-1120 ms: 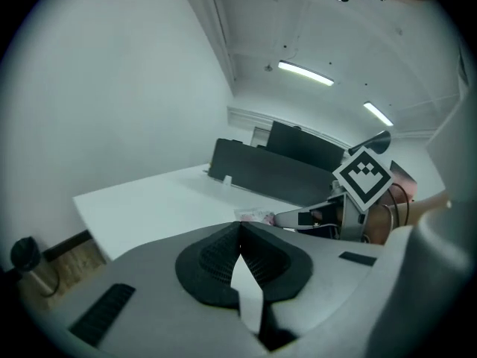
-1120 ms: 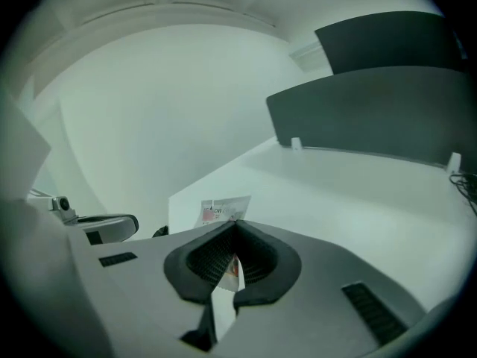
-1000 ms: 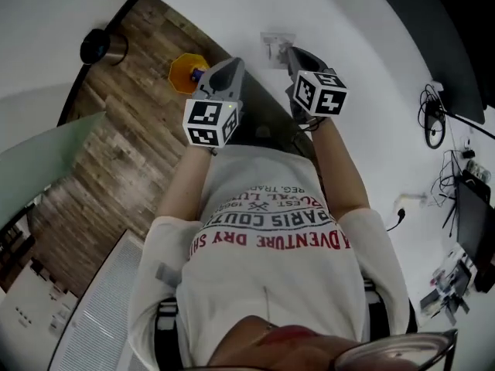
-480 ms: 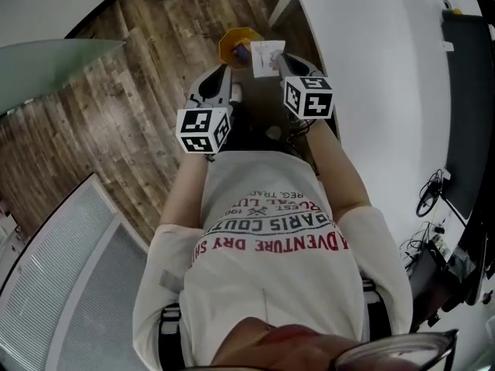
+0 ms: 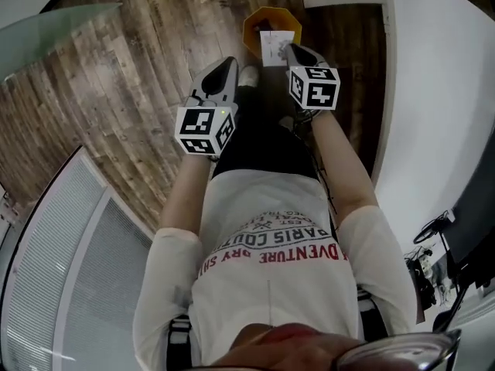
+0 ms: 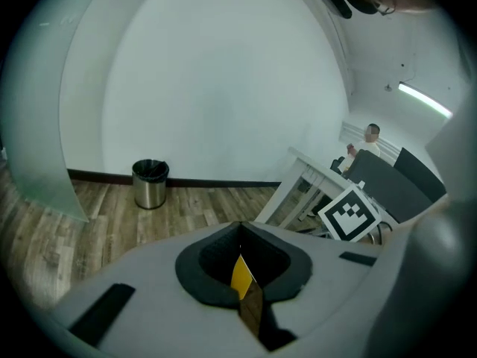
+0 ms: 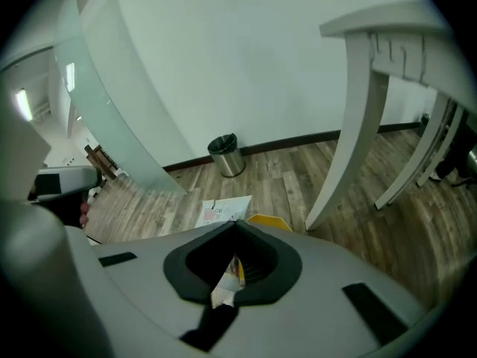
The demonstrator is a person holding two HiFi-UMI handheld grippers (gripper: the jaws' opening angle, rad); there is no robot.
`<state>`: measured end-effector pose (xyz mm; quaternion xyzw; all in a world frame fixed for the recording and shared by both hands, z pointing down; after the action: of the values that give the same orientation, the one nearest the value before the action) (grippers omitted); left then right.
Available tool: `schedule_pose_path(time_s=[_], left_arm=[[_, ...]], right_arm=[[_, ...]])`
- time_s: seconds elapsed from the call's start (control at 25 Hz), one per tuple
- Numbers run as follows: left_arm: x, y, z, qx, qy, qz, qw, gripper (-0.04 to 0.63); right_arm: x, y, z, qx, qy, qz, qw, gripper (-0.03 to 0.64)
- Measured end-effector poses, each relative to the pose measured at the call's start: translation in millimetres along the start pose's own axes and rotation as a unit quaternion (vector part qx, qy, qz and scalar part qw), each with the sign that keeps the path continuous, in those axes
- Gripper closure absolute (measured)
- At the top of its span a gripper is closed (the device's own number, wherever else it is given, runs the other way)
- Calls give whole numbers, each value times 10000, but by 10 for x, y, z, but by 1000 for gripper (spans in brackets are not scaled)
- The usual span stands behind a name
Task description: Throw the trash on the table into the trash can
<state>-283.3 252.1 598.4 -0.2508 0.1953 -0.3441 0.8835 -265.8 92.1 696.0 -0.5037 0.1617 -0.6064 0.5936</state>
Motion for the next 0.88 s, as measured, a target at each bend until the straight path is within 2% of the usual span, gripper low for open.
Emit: schedule_pose_path(time_s=[0.32,0.56,0.76,0.84,0.88], left_arm=[[-301,-870,1351,-130,308,-297,9990,572],[-474,-1277,2022,-91,316,-447,9985,572],[-575,-1362,2169,-33,409,-562,9976,572],[-550,-1271,2098,-31,391,-552,9977,572],[-531,-1214,2044,-37,362,-537,9979,572]], right_arm=[[822,-1456,851,-395,147,240,9988,591],[1209,-2112,1322,-530,332,370,9974,590],[1338,-2267,1388,-452,253,573,9970,589],[1260,-2157,1396,-509,157,428,9977,587],[1193,-2087,1387,-546,102,324,9979,546]])
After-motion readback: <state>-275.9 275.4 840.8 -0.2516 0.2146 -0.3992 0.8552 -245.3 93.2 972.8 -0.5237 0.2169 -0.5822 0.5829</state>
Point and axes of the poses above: the fingertips, and each gripper's own axes: y backward along the fingers, x to its right, z out of its underside, the point moved 3 cm from there along y, backward along the fingers, and after that the axes turned 15 degrees about -y, right-handed, at the moved point
